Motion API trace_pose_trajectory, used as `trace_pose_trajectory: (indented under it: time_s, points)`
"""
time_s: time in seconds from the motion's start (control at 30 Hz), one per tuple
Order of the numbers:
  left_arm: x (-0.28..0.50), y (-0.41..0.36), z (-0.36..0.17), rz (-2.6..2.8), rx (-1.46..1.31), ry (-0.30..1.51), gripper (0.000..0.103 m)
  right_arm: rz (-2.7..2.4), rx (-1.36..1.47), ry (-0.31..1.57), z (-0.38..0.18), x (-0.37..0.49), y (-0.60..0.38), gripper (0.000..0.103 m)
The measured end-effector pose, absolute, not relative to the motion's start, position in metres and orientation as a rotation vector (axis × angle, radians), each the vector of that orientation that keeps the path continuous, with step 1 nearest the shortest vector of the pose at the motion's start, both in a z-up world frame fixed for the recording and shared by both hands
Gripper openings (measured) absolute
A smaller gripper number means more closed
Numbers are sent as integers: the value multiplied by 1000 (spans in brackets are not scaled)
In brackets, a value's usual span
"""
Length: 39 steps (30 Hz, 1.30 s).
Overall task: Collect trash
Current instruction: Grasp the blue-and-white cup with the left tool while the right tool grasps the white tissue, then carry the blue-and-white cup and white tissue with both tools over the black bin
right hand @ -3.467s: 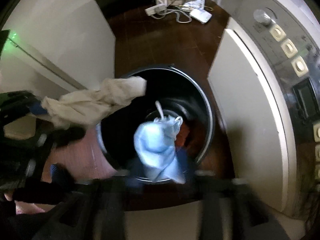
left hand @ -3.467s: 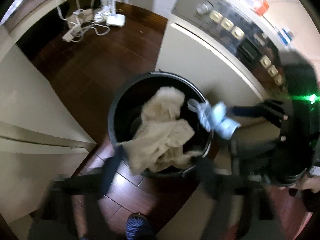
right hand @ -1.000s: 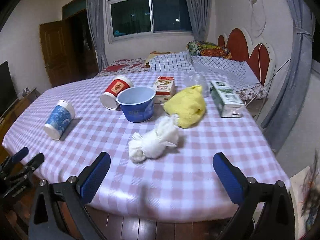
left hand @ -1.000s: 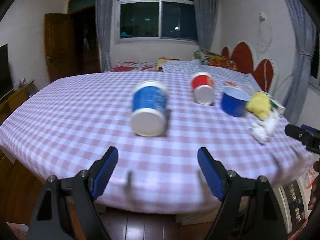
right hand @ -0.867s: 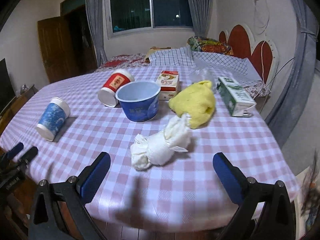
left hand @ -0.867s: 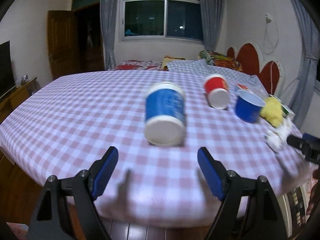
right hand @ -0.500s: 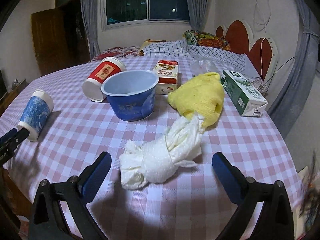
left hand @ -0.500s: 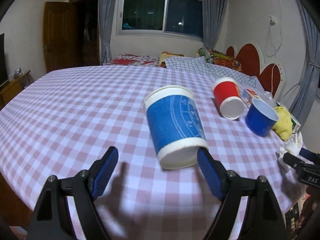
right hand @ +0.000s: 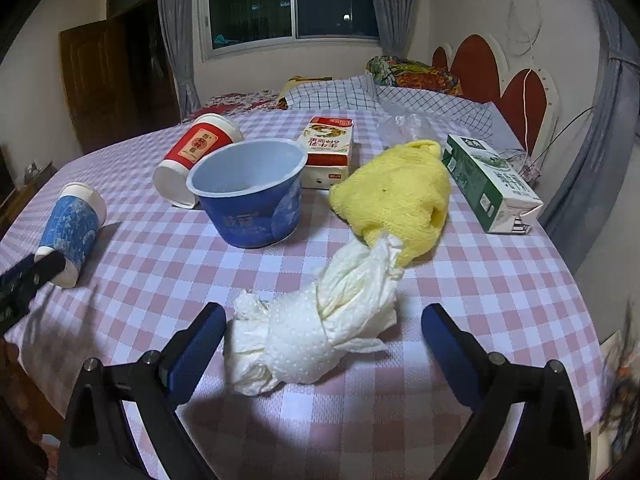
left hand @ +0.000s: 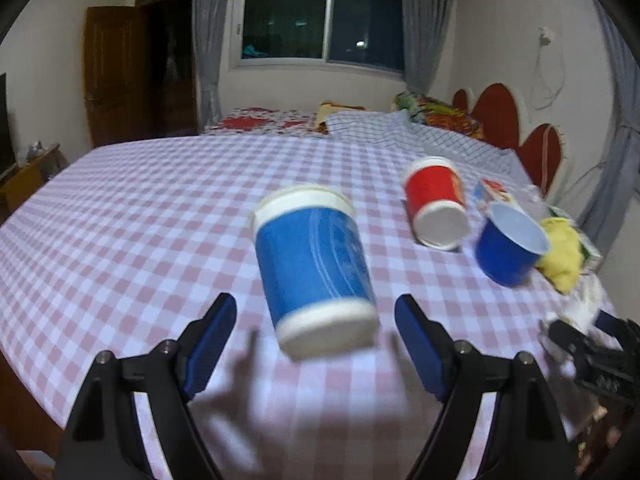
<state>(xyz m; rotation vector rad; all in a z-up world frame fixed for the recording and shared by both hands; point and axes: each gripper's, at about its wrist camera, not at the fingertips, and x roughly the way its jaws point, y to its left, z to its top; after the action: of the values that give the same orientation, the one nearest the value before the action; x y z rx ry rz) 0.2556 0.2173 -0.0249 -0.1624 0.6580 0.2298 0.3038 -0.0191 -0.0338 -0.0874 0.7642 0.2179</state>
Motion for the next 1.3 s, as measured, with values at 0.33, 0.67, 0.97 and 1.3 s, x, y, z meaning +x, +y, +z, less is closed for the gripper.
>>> trace_pose_trajectory:
  time_s: [0.33,0.67,0.97,1.3]
  points:
    - [259,222,-24,209,-146,644,61,289,-82,764,-31,300,-19,51]
    - [222,178,-6,138,-88,580,61,298,-104,686,-11,270,-35,38]
    - [199,121,5,61,-48,562,61,244,-69,638,14,245,-88,38]
    - [179,19,21,-69,19,537,60,131,-14,608,27,201,-193,38]
